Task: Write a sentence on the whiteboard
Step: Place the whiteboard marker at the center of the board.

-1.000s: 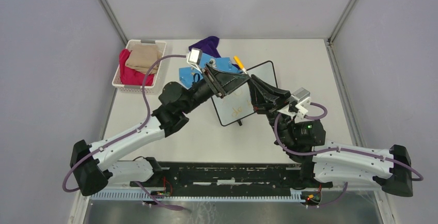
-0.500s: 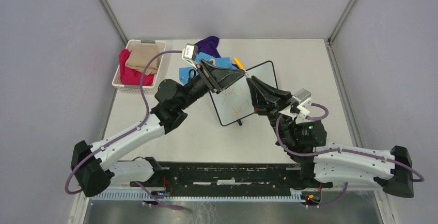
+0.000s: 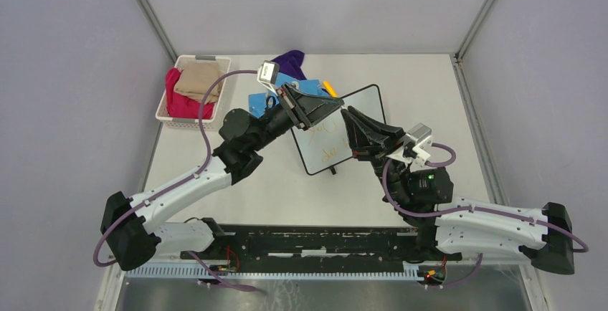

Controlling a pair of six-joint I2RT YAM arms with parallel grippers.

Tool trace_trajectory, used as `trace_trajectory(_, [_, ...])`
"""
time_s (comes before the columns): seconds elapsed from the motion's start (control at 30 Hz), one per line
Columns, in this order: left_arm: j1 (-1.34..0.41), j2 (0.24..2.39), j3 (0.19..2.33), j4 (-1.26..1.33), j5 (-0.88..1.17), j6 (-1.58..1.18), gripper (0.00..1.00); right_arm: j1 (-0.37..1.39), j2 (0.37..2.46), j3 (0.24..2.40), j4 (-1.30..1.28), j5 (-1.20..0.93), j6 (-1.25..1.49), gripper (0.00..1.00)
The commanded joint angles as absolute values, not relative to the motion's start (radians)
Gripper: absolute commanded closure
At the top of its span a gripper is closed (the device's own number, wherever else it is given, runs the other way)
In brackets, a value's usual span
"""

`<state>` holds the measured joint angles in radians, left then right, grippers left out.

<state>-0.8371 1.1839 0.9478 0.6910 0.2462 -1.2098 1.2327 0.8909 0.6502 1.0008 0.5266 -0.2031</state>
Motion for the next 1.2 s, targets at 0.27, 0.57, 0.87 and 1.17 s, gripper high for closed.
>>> trace_trajectory(0.27, [-0.834, 1.162, 0.957, 0.720, 0.250, -1.202, 0.98, 1.229, 0.873, 0.677, 0.911, 0.476, -0.171, 0.82])
trace_trajectory(0.57, [-0.808, 1.072, 1.019, 0.401, 0.154, -0.997, 0.98, 1.229, 0.774, 0.679, 0.689, 0.483, -0.174, 0.34])
trace_trajectory(0.87, [-0.805, 0.967, 1.151, -0.120, 0.049, -0.593, 0.98, 1.229, 0.584, 0.616, 0.419, 0.535, -0.181, 0.33])
trace_trajectory(1.17, [-0.807, 0.878, 1.072, -0.335, 0.168, -0.496, 0.98, 1.224, 0.761, 0.773, 0.140, 0.408, -0.091, 0.38])
